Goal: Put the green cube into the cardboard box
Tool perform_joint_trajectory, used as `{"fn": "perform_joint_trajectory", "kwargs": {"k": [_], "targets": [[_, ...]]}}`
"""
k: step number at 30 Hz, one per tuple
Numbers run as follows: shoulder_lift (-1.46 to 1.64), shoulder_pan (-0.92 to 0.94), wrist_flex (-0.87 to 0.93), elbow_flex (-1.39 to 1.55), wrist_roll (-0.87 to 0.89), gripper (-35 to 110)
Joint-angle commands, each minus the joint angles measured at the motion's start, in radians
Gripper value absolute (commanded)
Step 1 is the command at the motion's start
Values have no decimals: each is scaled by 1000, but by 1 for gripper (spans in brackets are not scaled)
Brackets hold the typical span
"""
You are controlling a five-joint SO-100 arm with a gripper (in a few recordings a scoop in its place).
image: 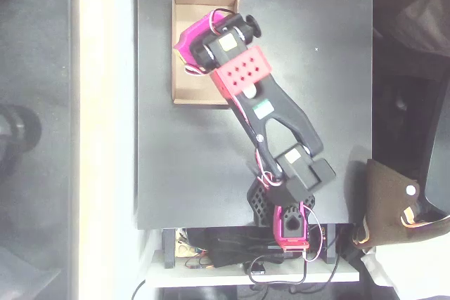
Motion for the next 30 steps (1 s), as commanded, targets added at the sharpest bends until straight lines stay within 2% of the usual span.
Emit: {"fn": "perform_joint_trajectory", "kwargs": {"k": [1, 14, 26, 30], "targets": [[-48, -3, 5, -18, 20, 1], [-235, -2, 5, -20, 21, 1], [-256, 0, 5, -20, 9, 1], [-256, 2, 5, -21, 9, 6]]}}
